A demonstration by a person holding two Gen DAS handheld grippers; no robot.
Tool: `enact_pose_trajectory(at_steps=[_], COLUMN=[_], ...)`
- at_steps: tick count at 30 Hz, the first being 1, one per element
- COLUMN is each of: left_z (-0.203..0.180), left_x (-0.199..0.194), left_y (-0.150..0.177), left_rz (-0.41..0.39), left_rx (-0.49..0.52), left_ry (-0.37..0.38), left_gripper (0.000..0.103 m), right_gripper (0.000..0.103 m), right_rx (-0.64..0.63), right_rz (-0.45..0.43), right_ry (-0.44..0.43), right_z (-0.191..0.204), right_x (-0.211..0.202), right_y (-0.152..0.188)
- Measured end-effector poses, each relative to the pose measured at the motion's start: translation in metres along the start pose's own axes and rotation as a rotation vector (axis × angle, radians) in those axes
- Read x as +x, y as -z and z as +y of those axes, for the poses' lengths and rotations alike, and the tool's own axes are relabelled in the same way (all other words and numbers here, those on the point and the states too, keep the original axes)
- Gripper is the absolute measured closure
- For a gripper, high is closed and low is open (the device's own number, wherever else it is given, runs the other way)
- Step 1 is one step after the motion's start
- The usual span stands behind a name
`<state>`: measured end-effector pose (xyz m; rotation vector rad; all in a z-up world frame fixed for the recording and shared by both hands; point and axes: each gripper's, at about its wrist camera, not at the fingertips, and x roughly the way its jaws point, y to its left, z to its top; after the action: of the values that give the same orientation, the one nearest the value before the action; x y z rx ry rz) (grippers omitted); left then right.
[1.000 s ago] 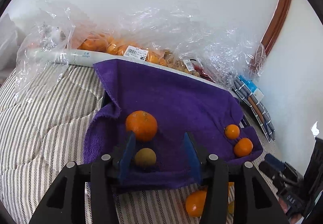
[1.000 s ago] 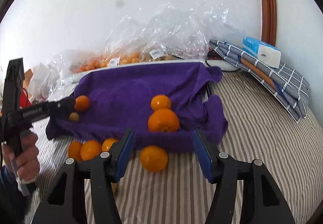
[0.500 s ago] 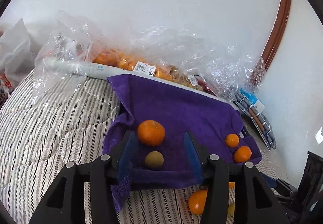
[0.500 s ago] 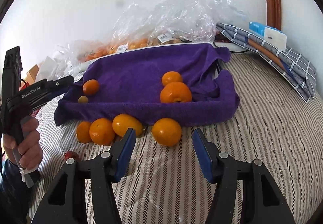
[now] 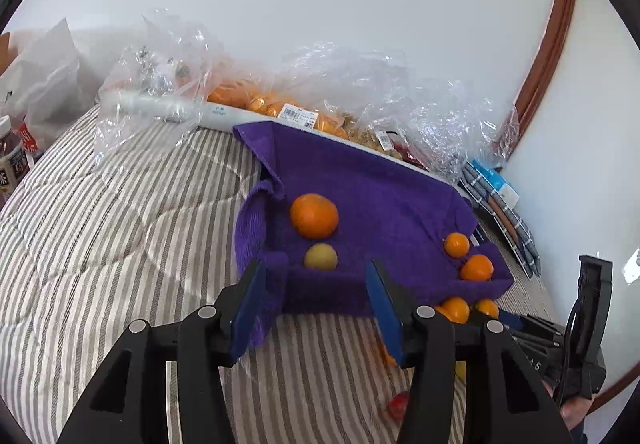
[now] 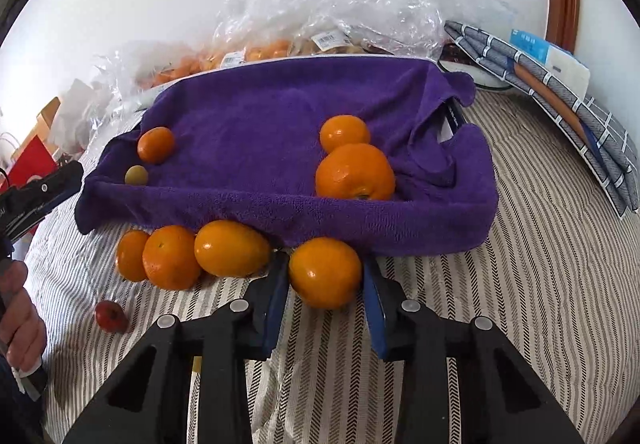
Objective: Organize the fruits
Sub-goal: 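Move both open tools back toward the fruits beside the towel, then grasp the small red fruit with the left tool while the right tool grasps an orange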
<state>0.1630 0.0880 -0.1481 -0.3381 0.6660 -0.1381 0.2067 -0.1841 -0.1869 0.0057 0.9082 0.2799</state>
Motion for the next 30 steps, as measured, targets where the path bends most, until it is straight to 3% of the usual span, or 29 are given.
enact_pose_trajectory(at_steps=[5,11,18,23,27,30], left_z=[-0.014,-0.035,-0.047,-0.060,-0.068,-0.068], left_x=[-0.006,-0.004,0.005,0.003,0.005,0.004], left_y=[0.018,0.040,0.056,0.065,0.068,0.066], left_rz=[0.048,0.175,0.279,0.257,0.258,0.262], left_rx=[0.088,0.146,0.125,0.166,0.216,0.226], left_ry=[0.033,0.147,0.147,0.098,0.064,0.121], left_gripper=[0.053,0.053,0.053,0.055,0.078,0.080], right_gripper=[0.068,0.068,0.068,0.068,0.068,0.068], right_rx=[-0.030,-0.057,-0.043,-0.046,-0.035,-0.021], right_rz=[-0.042,-0.053,-0.051,-0.039,-0.041,-0.046], right_ry=[0.024,0.066,0.053,0.038,0.024,0.024], right_z=[-0.001,-0.006,-0.012,-0.012,-0.013,-0.015], right_x=[-0.018,-0.037,-0.046,-0.044,-0.044,-0.045], right_y=[0.013,0.033,0.044,0.045,0.045,0.045])
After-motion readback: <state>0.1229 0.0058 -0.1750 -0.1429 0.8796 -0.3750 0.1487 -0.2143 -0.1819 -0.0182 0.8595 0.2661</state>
